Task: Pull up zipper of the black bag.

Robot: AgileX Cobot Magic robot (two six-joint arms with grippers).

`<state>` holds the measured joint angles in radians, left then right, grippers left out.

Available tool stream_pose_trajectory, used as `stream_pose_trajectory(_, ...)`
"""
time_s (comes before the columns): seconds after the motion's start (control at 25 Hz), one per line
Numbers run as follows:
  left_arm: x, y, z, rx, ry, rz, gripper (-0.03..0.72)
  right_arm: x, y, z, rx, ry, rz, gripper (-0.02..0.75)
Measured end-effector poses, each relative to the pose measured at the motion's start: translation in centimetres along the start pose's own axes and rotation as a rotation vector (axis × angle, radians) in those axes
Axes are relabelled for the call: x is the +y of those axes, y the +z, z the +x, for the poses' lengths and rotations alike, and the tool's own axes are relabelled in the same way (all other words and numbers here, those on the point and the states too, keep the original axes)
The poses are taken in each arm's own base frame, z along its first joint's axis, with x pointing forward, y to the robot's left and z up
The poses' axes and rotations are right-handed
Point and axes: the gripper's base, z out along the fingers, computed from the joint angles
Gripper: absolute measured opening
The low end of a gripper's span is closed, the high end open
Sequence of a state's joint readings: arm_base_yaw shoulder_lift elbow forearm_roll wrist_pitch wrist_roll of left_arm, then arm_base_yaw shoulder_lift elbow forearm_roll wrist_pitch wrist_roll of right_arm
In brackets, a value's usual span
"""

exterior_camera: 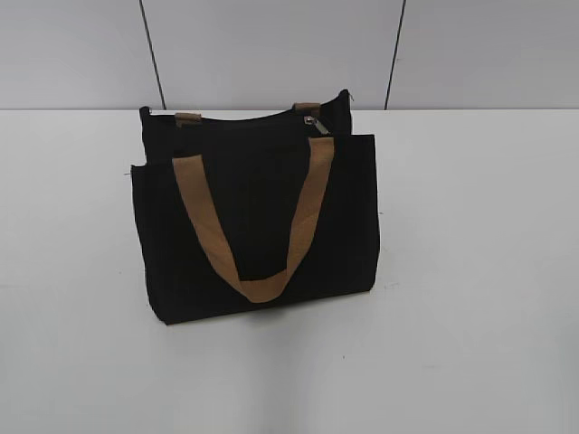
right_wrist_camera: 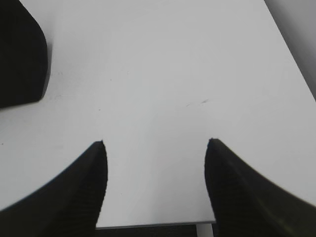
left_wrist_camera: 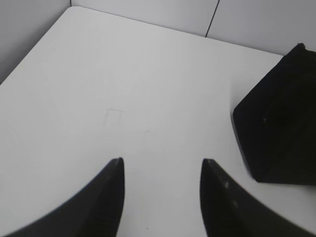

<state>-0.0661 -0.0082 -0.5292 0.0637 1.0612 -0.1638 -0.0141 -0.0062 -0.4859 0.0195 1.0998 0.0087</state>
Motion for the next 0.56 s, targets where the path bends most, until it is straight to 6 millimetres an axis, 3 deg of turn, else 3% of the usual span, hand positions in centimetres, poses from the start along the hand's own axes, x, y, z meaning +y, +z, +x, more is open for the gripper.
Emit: stream_pose_trajectory(0.56,-0.01,0.00,0.00,-0.001,-0.004,-0.008,0.375,0.01,0.00,0.00,0.000,0.000,-0.001,0.485)
